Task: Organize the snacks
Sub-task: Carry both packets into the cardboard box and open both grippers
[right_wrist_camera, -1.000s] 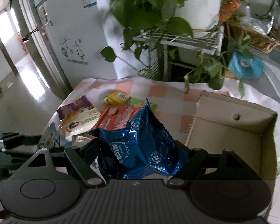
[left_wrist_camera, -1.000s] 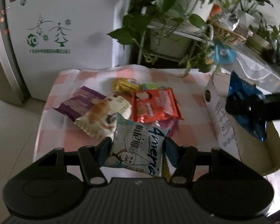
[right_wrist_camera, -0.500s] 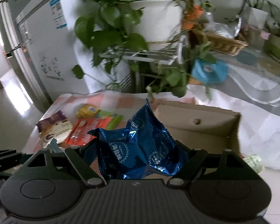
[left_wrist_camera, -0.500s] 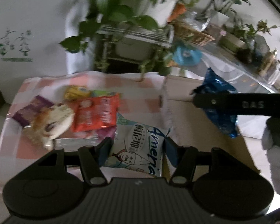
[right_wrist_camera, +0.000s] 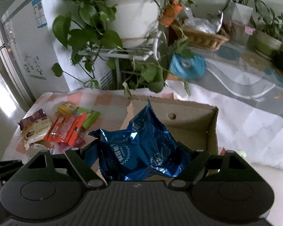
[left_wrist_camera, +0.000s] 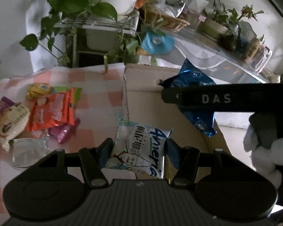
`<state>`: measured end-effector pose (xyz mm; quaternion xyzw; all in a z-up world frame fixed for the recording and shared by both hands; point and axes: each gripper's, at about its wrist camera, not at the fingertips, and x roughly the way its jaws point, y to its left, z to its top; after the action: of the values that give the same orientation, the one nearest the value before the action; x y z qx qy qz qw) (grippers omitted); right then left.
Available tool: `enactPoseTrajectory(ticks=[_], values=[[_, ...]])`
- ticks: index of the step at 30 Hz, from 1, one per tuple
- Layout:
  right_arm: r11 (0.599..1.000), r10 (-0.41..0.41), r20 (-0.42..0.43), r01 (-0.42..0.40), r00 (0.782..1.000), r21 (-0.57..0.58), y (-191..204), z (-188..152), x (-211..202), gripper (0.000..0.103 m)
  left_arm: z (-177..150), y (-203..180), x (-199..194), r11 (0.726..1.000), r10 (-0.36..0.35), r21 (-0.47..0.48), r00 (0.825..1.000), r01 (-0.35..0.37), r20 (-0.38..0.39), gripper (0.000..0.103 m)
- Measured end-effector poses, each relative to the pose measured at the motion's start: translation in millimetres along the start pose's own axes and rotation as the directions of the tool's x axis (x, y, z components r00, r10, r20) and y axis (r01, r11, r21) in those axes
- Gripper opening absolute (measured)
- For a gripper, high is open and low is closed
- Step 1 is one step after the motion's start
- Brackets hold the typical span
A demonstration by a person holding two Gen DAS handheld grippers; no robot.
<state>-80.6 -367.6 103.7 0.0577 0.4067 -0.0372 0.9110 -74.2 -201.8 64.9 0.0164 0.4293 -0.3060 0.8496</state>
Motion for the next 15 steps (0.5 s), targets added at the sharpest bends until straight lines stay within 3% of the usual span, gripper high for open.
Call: enactPoseTrajectory(ticks=[4, 7, 15], values=[[1.000, -0.017, -0.015, 0.017, 1.000, 0.002, -4.7, -3.3, 2.0, 0.089, -1.7, -2.9, 11.9, 1.000, -0.022, -0.016, 0.999, 0.021, -0.024, 0.063], [0.999, -0.029, -0.031, 0.029, 0.999, 0.016, -8.9, -4.9, 3.4, 0.091, -2.4, -6.0, 15.5, 0.999, -0.024, -0.028, 0.999, 0.023, -0.031, 0.073], [0.997, -0.035, -0.031, 0.037, 0.999, 0.071, -17.3, -3.7, 2.9, 0.096, 0.8, -16.6, 4.0, 1.000, -0.003, 0.030, 1.000, 0.003, -0.012, 0.085]])
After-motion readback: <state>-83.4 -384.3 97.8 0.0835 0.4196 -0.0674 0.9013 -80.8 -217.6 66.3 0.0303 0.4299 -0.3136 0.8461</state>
